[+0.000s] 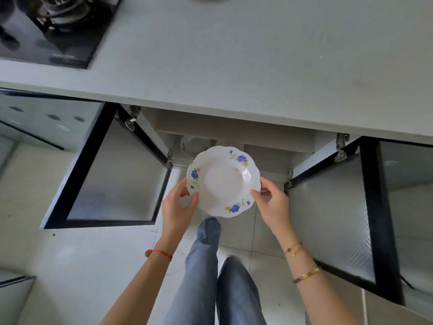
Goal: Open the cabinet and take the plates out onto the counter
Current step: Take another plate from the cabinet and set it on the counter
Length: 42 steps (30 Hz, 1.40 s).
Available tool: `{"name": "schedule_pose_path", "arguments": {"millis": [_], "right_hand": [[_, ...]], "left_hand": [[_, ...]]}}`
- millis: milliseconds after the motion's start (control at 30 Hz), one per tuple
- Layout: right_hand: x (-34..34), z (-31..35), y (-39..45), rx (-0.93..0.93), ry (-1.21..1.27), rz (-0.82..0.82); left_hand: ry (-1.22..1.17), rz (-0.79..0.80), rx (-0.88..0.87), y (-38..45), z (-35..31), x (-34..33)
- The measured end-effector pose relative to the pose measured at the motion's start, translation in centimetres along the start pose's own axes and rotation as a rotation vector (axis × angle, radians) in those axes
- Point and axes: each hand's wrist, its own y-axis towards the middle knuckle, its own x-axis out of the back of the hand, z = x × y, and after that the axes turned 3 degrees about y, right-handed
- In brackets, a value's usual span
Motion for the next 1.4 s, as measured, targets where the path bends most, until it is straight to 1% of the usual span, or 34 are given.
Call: {"name": "schedule_pose_path", "arguments": {"millis": [167, 333, 533, 667, 767, 867, 1133, 1267, 1400], "right_hand": [[3.6, 6.2, -5.4, 0.025, -0.021, 0.006], [5.5, 11.4, -8.8, 0.096, -0.007, -0.008], [5.8, 16.0, -10.9, 0.163, 0.019, -0.037], [5.2, 18.1, -11.6, 0.177, 0.028, -0.054], [4.6, 19.3, -11.9, 0.183, 0.044, -0.075], [4.1, 20.2, -11.7, 0.193, 0.049, -0.090], [3.9, 22.4, -9.1, 0.200, 0.083, -0.141], [4.2, 23.3, -6.3, 0.185, 0.079, -0.144], [5.0, 24.1, -1.9, 0.179, 0.051, -0.131]], "left_hand": [[-0.047, -0.019, 0.006, -4.4, -5.5, 5.3], [-0.056, -0.057, -0.060, -6.5, -9.5, 9.5], [-0.061, -0.087, -0.108, -6.7, -11.9, 13.6], [-0.066, -0.079, -0.119, -6.1, -12.8, 15.9], [-0.069, -0.063, -0.167, -5.3, -13.3, 17.6], [-0.067, -0.058, -0.220, -4.2, -13.8, 18.7], [-0.102, -0.013, -0.243, -0.7, -16.2, 19.7], [-0.119, 0.019, -0.233, 2.1, -17.2, 19.3], [-0.106, 0.013, -0.240, 6.3, -18.7, 17.7]]}}
